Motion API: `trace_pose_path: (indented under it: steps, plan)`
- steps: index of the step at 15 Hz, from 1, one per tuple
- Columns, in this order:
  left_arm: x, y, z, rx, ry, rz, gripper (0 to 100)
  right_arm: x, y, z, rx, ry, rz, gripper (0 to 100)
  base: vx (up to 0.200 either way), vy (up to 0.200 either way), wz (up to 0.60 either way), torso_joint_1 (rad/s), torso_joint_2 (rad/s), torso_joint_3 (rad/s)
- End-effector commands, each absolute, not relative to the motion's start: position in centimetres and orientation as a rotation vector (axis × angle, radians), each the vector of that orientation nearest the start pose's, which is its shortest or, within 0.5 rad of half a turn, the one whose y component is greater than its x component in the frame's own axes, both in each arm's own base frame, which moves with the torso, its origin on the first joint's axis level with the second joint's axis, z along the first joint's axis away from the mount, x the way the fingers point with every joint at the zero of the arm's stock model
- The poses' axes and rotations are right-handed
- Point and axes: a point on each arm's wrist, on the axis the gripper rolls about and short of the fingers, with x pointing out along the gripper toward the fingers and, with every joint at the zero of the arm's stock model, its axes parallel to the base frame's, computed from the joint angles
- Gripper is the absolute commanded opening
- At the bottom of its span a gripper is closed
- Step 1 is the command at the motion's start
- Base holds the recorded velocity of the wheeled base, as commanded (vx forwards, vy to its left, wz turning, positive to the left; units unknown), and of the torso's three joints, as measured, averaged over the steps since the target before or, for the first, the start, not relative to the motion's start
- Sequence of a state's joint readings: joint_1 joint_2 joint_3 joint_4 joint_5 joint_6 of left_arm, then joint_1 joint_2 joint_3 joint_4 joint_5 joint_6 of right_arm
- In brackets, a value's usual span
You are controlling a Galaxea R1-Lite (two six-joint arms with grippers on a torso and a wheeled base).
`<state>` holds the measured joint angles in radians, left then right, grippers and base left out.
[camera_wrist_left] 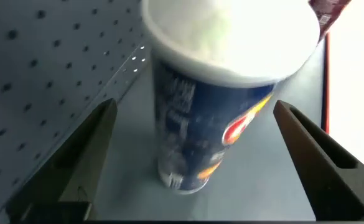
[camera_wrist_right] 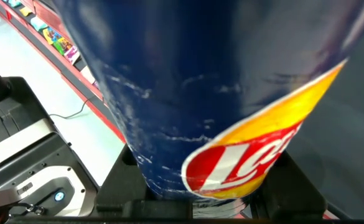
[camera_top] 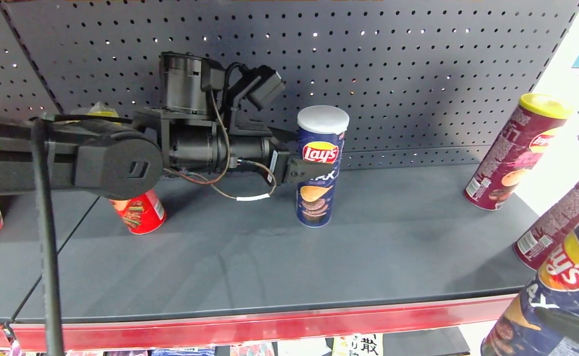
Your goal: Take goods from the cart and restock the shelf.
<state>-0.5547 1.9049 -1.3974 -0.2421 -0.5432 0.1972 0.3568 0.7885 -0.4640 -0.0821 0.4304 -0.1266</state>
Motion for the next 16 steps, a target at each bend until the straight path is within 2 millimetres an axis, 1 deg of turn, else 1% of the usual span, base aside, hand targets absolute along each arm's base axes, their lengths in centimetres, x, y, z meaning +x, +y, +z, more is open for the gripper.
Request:
trace_pose_path:
  steps: [1,3,5,8,9,11,13,15,16]
  plan:
    - [32.7,-21.9,23.0,0.176,0.188,-1.125,100,6.8,3.5,20.4,-0.111,0.2,0.799,0,0.0,0.0,0.0,0.0,0.0,0.0]
    - [32.6,-22.3,22.7,0.175,0.197,-1.145,100,6.8,3.5,20.4,-0.111,0.203,0.798,0,0.0,0.0,0.0,0.0,0.0,0.0]
    - [33.2,-22.8,22.0,0.175,0.204,-1.146,100,6.9,3.6,20.3,-0.11,0.208,0.799,0,0.0,0.0,0.0,0.0,0.0,0.0]
    - [33.8,-23.6,21.9,0.176,0.19,-1.153,100,7.1,3.6,20.3,-0.11,0.216,0.8,0,0.0,0.0,0.0,0.0,0.0,0.0]
    - [34.1,-23.8,21.9,0.176,0.187,-1.154,0,7.1,3.6,20.3,-0.11,0.216,0.798,0,0.0,0.0,0.0,0.0,0.0,0.0]
    - [33.9,-24.0,21.9,0.171,0.193,-1.16,0,7.1,3.6,20.2,-0.11,0.22,0.8,0,0.0,0.0,0.0,0.0,0.0,0.0]
    - [33.1,-25.0,21.9,0.11,0.235,-1.169,0,7.0,3.6,20.1,-0.11,0.222,0.798,0,0.0,0.0,0.0,0.0,0.0,0.0]
    - [32.9,-24.9,22.1,0.11,0.234,-1.17,0,7.1,3.6,20.1,-0.11,0.22,0.798,0,0.0,0.0,0.0,0.0,0.0,0.0]
    - [32.6,-24.7,22.5,0.109,0.224,-1.17,0,7.1,3.6,20.1,-0.11,0.22,0.798,0,0.0,0.0,0.0,0.0,0.0,0.0]
